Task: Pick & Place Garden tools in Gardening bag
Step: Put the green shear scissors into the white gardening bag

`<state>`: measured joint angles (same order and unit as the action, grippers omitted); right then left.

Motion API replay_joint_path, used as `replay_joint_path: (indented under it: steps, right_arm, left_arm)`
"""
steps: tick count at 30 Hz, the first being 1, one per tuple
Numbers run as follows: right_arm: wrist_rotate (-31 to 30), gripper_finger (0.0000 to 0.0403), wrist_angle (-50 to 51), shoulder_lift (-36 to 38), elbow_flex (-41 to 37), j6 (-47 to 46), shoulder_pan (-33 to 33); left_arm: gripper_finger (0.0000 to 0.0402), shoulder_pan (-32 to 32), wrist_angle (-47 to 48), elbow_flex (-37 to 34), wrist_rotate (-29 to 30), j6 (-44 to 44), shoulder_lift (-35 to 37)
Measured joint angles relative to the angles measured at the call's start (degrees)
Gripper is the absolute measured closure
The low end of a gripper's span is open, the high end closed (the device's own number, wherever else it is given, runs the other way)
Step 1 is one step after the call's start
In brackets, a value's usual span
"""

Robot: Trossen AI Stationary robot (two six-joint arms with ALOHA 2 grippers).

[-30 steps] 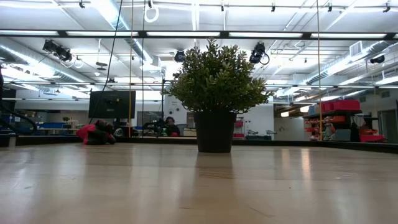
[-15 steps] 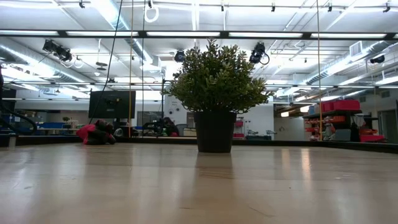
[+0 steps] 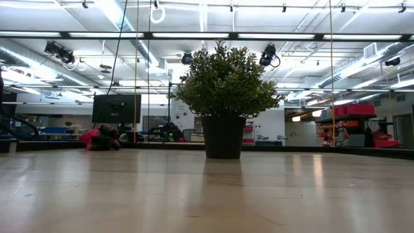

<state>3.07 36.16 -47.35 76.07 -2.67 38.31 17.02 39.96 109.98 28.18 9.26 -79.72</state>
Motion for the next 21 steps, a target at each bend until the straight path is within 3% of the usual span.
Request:
replay_joint_path:
  steps: [10,21]
  right_arm:
    - [-2.6,0.0403,-0.6,0.0,-0.5,0.1,7.8]
    - [-5.8,0.0403,-8.1,0.0,-8.4,-1.9,16.5]
  left_arm:
    - [0.0398,0.0,-1.3,0.0,0.9,0.6,0.0]
    - [0.0398,0.0,-2.3,0.0,2.6,0.6,0.0]
